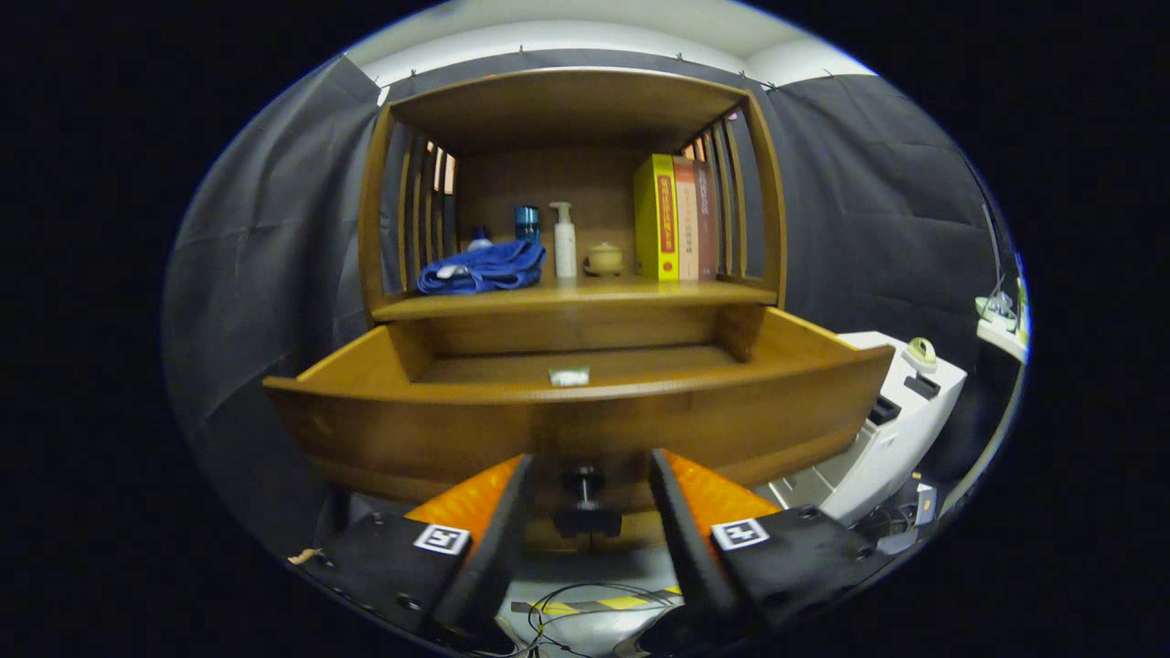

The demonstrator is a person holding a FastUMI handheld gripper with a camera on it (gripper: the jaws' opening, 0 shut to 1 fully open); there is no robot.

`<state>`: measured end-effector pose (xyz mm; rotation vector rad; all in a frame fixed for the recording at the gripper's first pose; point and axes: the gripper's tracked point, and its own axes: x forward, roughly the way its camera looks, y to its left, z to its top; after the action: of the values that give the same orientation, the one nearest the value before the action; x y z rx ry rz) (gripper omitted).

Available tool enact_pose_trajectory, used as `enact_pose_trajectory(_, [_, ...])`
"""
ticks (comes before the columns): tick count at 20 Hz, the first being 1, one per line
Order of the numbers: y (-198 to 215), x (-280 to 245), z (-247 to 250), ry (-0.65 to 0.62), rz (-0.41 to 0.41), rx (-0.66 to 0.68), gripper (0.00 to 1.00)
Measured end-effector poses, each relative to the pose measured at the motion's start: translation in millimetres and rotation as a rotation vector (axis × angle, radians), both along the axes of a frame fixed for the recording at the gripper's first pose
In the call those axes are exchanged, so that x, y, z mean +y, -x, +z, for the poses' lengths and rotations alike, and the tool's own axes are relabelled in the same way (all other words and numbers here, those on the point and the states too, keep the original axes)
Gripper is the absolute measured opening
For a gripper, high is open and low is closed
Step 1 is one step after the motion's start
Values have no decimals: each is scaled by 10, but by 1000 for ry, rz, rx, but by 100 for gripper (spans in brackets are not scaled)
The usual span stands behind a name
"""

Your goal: Pull open the drawer, take out the items inside it, and place them on the countertop above the cabinet.

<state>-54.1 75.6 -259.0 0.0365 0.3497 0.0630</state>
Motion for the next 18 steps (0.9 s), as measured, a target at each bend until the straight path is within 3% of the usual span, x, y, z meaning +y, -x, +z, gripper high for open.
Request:
enact_pose_trajectory(3, [-159,-9,421,-49,27,4,99])
enact_pose_trajectory(7, [-554,-25,799,-55,37,71,99])
enact_pose_trajectory(10, [-871,89,917,-49,101,130,98])
enact_pose_trajectory(13, [-1126,250,845,-78,162,259,97])
enact_pose_trajectory(18, [-1571,385,452,-10,213,493,97])
